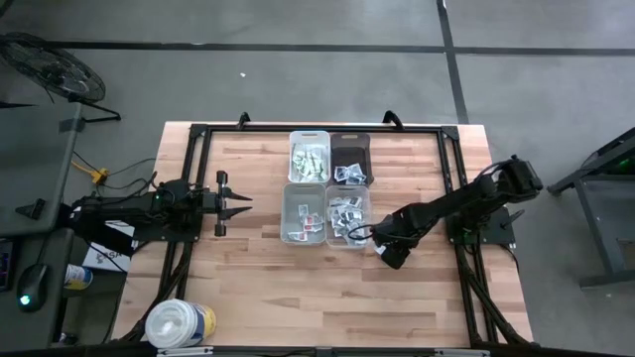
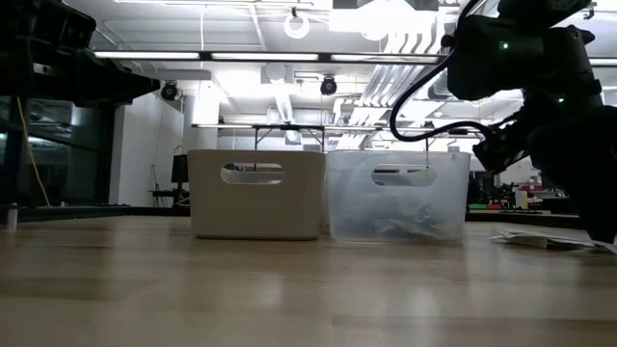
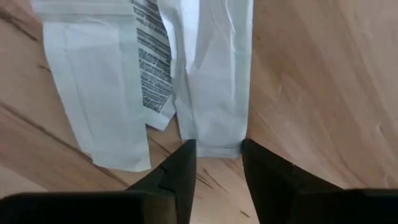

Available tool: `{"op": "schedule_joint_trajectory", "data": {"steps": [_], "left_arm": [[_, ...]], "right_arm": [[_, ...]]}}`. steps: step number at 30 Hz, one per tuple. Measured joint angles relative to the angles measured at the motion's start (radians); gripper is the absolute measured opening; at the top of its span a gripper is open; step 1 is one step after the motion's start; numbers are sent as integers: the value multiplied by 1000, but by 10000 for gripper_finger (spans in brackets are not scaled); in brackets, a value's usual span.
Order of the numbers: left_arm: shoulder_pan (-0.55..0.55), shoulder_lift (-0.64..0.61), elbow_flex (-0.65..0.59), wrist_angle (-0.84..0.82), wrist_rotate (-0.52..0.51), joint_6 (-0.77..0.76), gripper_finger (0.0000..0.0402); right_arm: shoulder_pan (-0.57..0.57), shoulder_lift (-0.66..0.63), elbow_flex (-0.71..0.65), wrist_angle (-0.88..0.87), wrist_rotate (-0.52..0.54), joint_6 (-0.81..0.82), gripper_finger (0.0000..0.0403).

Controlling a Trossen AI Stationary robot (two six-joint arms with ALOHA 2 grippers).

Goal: Pick & Place First Aid Supplies
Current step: Put the green bandage pack into the white bin

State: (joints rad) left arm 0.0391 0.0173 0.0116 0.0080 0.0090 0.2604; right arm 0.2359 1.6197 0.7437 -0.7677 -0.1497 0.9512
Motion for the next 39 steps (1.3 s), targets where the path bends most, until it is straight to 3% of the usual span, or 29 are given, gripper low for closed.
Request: {"op": "schedule_joint_trajectory", "data": {"steps": [14, 28, 33, 39], "left_arm": [[0, 0, 0, 0, 0, 0, 96], [0, 0, 0, 0, 0, 0, 96], [0, 0, 0, 0, 0, 0, 96], [0, 0, 0, 0, 0, 0, 96]], "right_arm": [[0, -6, -4, 4, -9, 113, 7], [-26, -304, 10, 73, 12, 189, 1], [-96, -328, 124, 51, 40, 87, 0], [-229, -265, 299, 46, 71, -131, 0]]}}
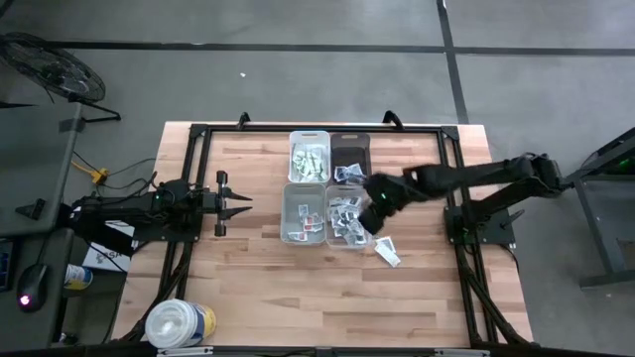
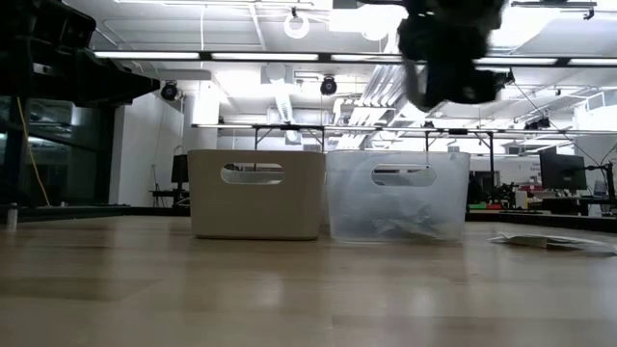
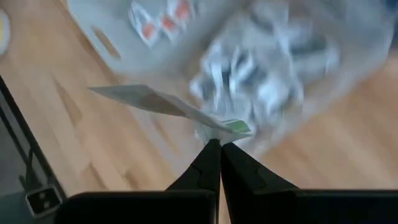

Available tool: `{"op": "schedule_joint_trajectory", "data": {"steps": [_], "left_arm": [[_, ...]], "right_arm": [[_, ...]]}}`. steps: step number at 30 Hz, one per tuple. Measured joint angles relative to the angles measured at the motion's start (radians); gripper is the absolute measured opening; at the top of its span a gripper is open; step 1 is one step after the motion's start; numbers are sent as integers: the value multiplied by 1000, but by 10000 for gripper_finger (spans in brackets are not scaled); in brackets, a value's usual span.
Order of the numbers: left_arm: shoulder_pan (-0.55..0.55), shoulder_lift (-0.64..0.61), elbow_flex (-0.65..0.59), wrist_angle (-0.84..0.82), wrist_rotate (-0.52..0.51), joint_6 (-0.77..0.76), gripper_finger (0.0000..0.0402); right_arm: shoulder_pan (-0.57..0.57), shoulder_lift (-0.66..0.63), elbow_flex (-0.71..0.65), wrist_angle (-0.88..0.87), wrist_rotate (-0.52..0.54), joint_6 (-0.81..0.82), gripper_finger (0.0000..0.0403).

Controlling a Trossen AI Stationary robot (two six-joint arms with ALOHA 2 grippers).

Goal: Pick & Place First Aid Supplies
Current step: Put the green bandage pack into the white bin

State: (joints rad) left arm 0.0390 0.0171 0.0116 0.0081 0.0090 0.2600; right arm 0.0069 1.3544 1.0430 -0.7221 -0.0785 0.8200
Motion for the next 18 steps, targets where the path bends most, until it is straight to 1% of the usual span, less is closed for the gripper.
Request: {"op": "schedule_joint_trajectory", "data": {"steps": [3, 8, 15, 18], "left_arm": [[0, 0, 0, 0, 0, 0, 96], [0, 0, 0, 0, 0, 0, 96], [0, 0, 0, 0, 0, 0, 96], [0, 0, 0, 0, 0, 0, 96]], "right_arm": [[-66, 60, 89, -6, -1, -121, 0], [-157, 176, 226, -9, -13, -258, 0], [-250, 374, 416, -2, -17, -368, 0], [-282, 451, 486, 16, -30, -382, 0]]}}
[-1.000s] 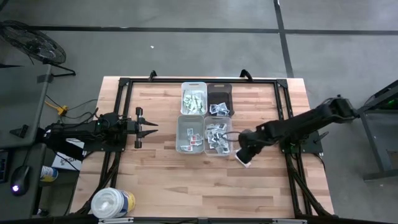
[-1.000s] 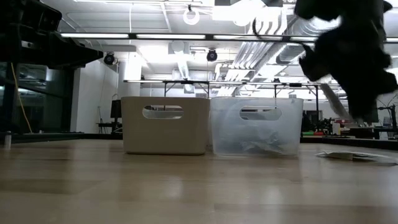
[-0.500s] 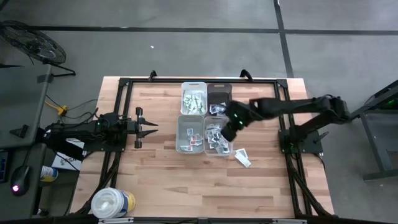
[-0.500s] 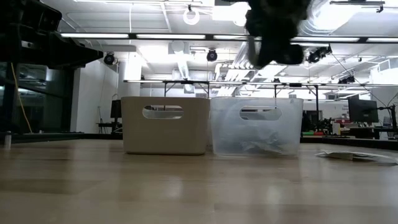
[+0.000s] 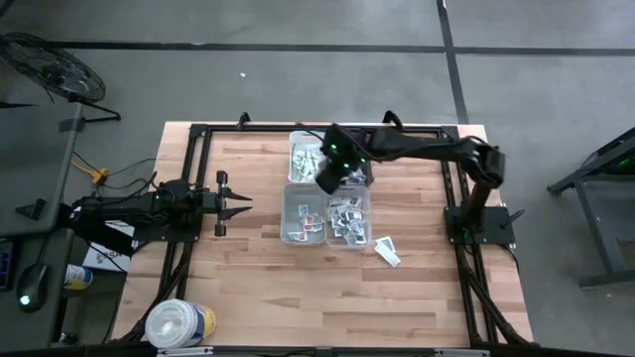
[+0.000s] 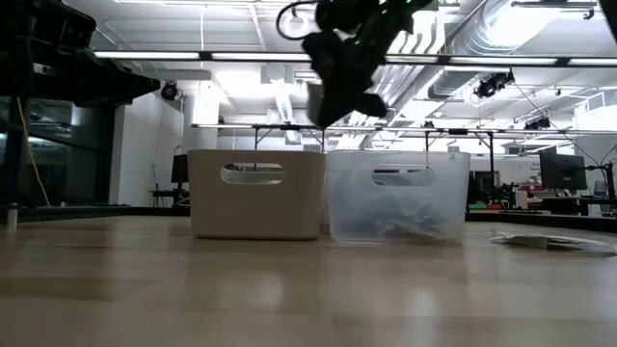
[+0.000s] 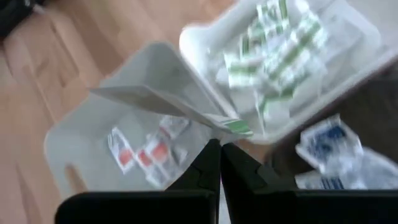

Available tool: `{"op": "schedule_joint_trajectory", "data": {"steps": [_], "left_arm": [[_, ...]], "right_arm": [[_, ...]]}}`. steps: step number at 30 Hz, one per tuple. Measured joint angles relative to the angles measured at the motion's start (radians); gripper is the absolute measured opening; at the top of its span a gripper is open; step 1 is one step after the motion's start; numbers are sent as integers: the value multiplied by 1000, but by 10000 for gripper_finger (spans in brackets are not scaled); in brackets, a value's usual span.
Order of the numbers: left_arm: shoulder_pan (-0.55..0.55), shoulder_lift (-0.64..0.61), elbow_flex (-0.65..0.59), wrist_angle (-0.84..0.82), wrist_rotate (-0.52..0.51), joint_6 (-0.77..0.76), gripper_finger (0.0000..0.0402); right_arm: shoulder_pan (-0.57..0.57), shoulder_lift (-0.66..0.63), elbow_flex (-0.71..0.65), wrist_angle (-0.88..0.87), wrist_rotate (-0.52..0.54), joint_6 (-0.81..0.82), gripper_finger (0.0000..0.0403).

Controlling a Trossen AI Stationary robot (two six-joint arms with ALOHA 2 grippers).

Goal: Pick & Place First Aid Supplies
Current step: Put the green bandage pack into the white bin

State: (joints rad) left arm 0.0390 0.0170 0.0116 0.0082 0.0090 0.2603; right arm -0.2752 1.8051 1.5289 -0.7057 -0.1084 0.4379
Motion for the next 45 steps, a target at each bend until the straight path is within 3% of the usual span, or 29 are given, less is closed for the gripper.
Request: {"op": "schedule_joint_trajectory", "data": {"steps": [12, 17, 23, 36, 45], "left_arm": [[0, 0, 0, 0, 0, 0, 96], [0, 0, 0, 0, 0, 0, 96], [0, 0, 0, 0, 0, 0, 96], [0, 0, 0, 0, 0, 0, 96], [0, 0, 0, 0, 0, 0, 96]], "right_arm": [[-107, 287, 262, -10, -75, 30, 0], [-121, 336, 318, -51, -81, 30, 0], [-125, 344, 318, -82, -58, 29, 16], [-126, 341, 318, -141, -52, 28, 116], [-79, 216, 311, -384, 36, -50, 129]]}}
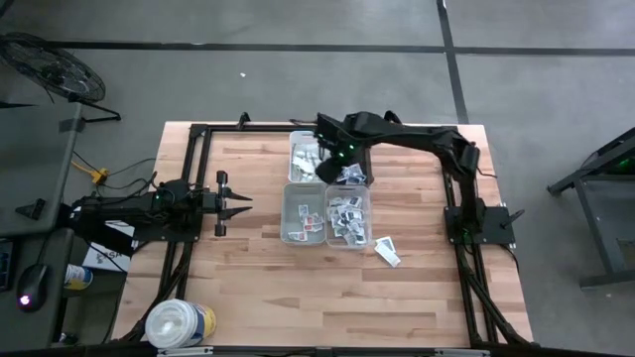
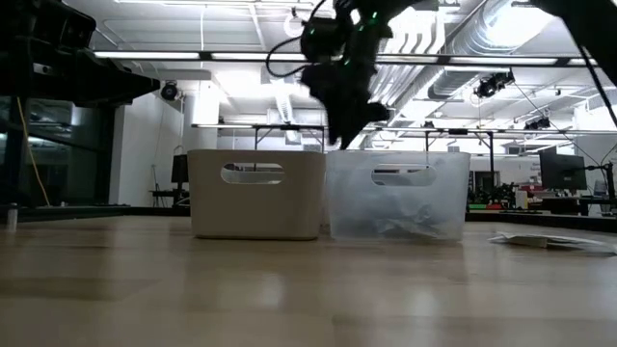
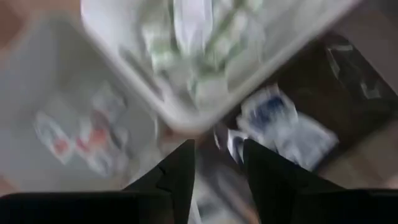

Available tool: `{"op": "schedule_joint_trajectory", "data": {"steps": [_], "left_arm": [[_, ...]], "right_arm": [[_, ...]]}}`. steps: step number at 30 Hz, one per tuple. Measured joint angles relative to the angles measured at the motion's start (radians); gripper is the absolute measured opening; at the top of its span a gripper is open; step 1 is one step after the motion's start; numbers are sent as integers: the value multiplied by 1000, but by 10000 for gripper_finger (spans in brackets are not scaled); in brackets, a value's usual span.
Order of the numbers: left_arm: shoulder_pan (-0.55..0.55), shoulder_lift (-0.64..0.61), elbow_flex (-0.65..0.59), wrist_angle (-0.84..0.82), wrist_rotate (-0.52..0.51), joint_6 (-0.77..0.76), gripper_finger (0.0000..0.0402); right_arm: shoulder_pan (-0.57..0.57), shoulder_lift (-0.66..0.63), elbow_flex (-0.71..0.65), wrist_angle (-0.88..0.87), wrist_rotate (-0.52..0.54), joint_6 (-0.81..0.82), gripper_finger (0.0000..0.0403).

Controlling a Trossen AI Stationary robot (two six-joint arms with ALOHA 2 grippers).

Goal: Pick & Place First Aid Supplies
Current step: Put the green bandage pack into the white bin

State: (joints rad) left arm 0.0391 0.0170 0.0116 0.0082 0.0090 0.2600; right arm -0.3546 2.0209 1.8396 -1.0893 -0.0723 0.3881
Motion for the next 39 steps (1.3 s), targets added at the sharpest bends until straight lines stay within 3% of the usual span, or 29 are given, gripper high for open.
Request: {"op": "schedule_joint_trajectory", "data": {"steps": [4, 9, 17, 24, 30, 39], "left_arm": [[0, 0, 0, 0, 0, 0, 96], [0, 0, 0, 0, 0, 0, 96], [0, 0, 0, 0, 0, 0, 96], [0, 0, 0, 0, 0, 0, 96], [0, 0, 0, 0, 0, 0, 96], [0, 0, 0, 0, 0, 0, 96]], "right_arm": [[47, -114, -109, -63, 43, 2, 129], [122, -301, -380, -33, 90, 156, 129], [301, -567, -713, 61, 65, 442, 129], [502, -715, -927, 152, 39, 553, 129], [666, -753, -1072, 323, 48, 483, 129], [802, -753, -1171, 470, 52, 162, 129]]}}
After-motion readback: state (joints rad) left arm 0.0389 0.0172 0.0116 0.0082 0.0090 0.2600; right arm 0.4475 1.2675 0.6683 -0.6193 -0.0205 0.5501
